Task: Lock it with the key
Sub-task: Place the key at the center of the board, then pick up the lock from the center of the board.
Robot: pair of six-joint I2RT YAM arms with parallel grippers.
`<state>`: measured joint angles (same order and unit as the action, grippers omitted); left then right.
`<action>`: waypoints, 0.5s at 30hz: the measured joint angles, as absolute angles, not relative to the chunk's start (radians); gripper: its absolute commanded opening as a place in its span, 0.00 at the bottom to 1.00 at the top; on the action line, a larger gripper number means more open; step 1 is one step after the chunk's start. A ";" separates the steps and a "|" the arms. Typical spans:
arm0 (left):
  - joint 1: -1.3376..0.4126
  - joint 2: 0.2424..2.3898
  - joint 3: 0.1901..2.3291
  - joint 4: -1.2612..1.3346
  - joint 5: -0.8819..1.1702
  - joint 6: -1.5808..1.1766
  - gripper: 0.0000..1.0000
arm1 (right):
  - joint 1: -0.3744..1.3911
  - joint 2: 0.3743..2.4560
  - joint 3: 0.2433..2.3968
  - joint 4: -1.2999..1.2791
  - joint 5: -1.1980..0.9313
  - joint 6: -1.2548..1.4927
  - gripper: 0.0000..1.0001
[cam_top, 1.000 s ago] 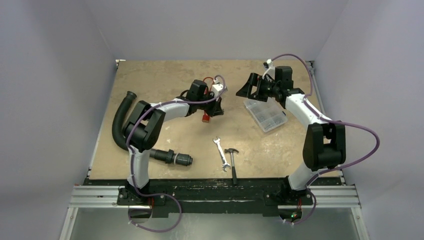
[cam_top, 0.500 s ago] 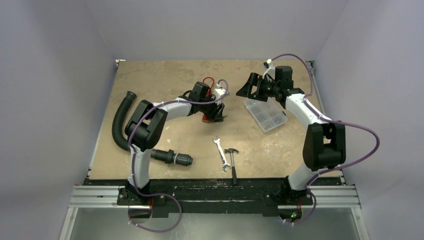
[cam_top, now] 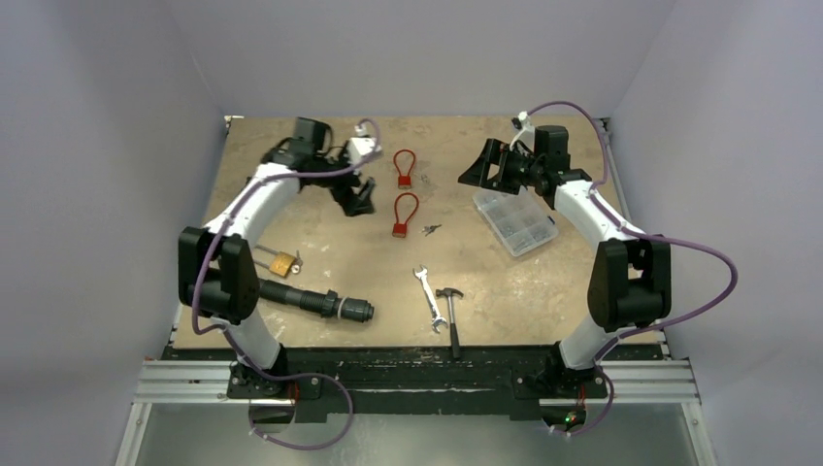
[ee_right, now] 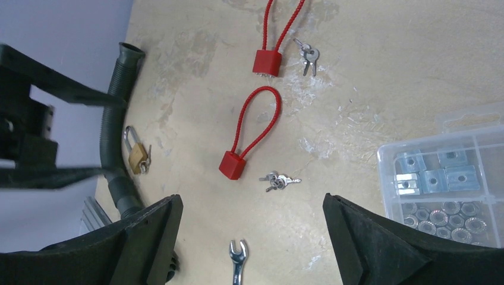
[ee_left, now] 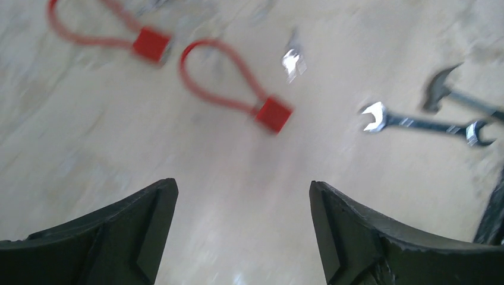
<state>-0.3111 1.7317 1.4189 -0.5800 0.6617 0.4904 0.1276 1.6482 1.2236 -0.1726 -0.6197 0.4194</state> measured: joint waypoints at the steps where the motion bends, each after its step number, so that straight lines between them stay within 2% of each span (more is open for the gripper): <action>1: -0.253 1.720 1.433 -0.638 0.658 0.557 0.88 | 0.128 1.648 1.224 -0.172 -0.620 0.418 0.99; 8: 0.112 1.740 1.480 -1.000 0.548 1.037 0.90 | 0.128 1.648 1.224 -0.172 -0.620 0.417 0.99; 15: 0.242 1.797 1.480 -1.168 0.423 1.471 0.93 | 0.128 1.646 1.224 -0.172 -0.624 0.409 0.99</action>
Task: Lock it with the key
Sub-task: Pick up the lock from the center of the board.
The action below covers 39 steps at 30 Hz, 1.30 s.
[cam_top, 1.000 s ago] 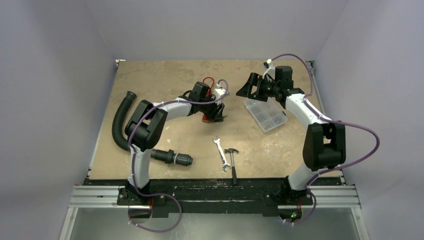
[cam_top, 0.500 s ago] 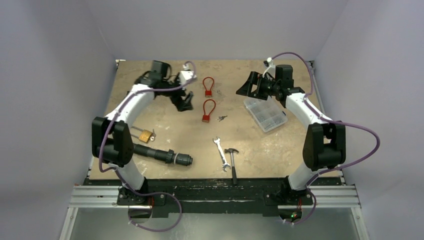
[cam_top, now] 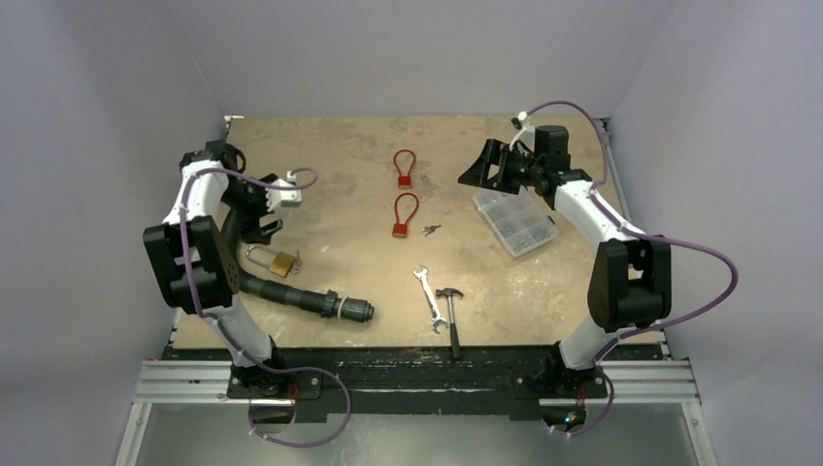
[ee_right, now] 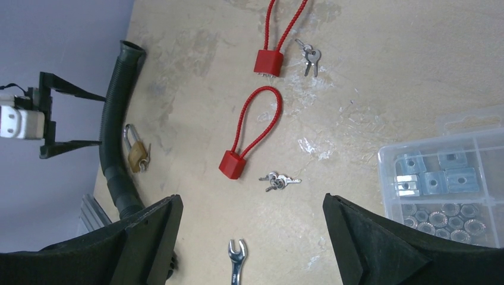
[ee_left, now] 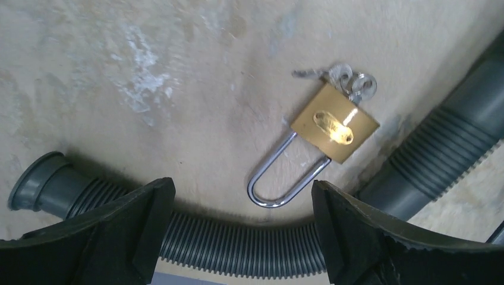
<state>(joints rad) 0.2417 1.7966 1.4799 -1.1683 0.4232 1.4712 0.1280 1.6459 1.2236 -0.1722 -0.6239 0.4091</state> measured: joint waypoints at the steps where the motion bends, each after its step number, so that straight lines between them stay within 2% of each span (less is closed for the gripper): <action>1: 0.249 1.792 1.460 -1.168 0.412 1.529 0.93 | 0.128 1.646 1.224 -0.172 -0.625 0.407 0.99; 10: 0.253 1.779 1.278 -1.159 0.381 1.911 0.92 | 0.128 1.646 1.224 -0.174 -0.647 0.399 0.99; 18: 0.239 1.778 1.177 -1.109 0.369 2.029 0.88 | 0.128 1.646 1.224 -0.203 -0.648 0.392 0.99; 21: 0.223 1.778 1.151 -1.080 0.369 2.040 0.83 | 0.128 1.646 1.224 -0.214 -0.649 0.389 0.99; 25: 0.205 1.778 1.115 -1.060 0.361 2.051 0.70 | 0.128 1.646 1.225 -0.224 -0.649 0.384 0.99; 36: 0.180 1.783 1.121 -1.059 0.355 2.050 0.13 | 0.128 1.646 1.236 -0.229 -0.658 0.379 0.99; 39: 0.139 1.782 1.122 -1.044 0.371 2.037 0.04 | 0.128 1.646 1.236 -0.219 -0.682 0.387 0.99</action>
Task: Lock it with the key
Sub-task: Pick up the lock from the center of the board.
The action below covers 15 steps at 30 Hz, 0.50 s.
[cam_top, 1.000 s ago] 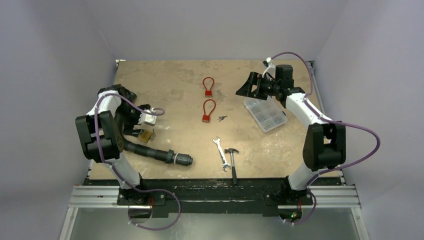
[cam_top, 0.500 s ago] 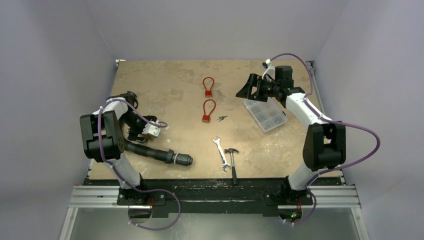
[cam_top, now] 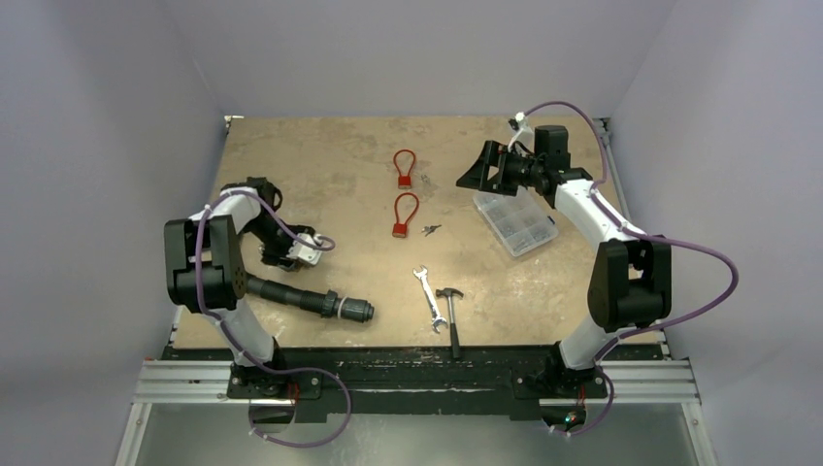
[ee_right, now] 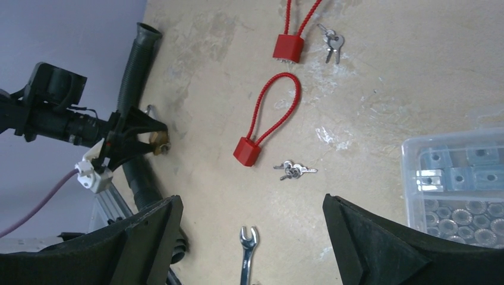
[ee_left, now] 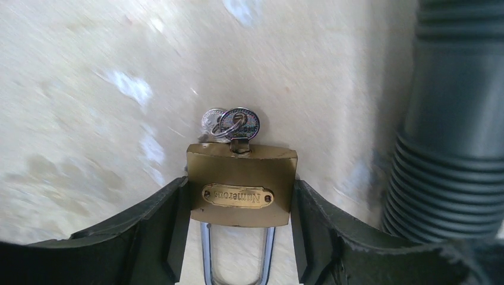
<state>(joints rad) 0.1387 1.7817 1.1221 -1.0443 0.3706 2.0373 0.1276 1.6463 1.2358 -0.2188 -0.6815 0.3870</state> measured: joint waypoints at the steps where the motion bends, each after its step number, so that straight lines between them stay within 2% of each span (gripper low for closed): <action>1: 0.120 1.779 1.122 -1.036 0.383 2.032 0.02 | 0.128 1.646 1.236 -0.214 -0.693 0.392 0.99; 7: 0.014 1.736 1.140 -0.983 0.478 1.988 0.00 | 0.130 1.646 1.234 -0.190 -0.751 0.415 0.99; 15: -0.138 1.678 1.273 -0.951 0.550 1.869 0.00 | 0.175 1.647 1.219 -0.165 -0.795 0.430 0.97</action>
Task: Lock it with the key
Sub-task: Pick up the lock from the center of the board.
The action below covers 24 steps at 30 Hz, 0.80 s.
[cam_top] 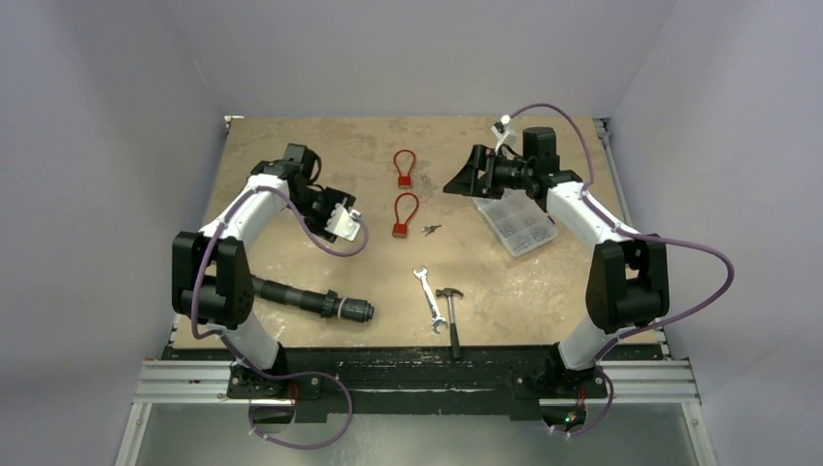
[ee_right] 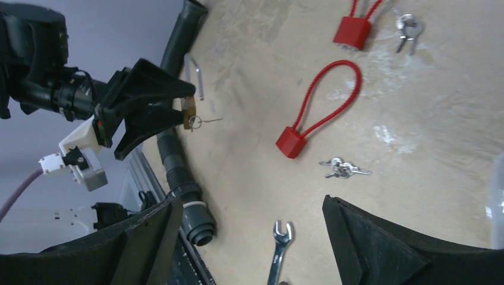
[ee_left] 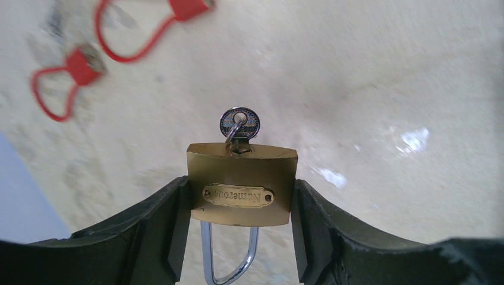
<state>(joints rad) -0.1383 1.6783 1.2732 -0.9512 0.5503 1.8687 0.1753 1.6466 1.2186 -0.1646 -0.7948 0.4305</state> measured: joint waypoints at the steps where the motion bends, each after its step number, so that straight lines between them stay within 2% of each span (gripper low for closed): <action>1: -0.157 1.675 1.287 -0.946 0.556 1.855 0.00 | 0.186 1.647 1.219 -0.163 -0.802 0.432 0.97; 12: -0.387 1.656 1.400 -0.840 0.594 1.631 0.00 | 0.363 1.694 1.225 -0.070 -0.875 0.492 0.90; 20: -0.495 1.656 1.444 -0.787 0.588 1.554 0.00 | 0.415 1.779 1.277 -0.049 -0.890 0.524 0.87; 22: -0.509 1.656 1.452 -0.781 0.586 1.544 0.00 | 0.421 1.781 1.283 -0.038 -0.891 0.526 0.84; 24: -0.521 1.656 1.459 -0.774 0.585 1.534 0.00 | 0.424 1.781 1.292 -0.028 -0.894 0.530 0.77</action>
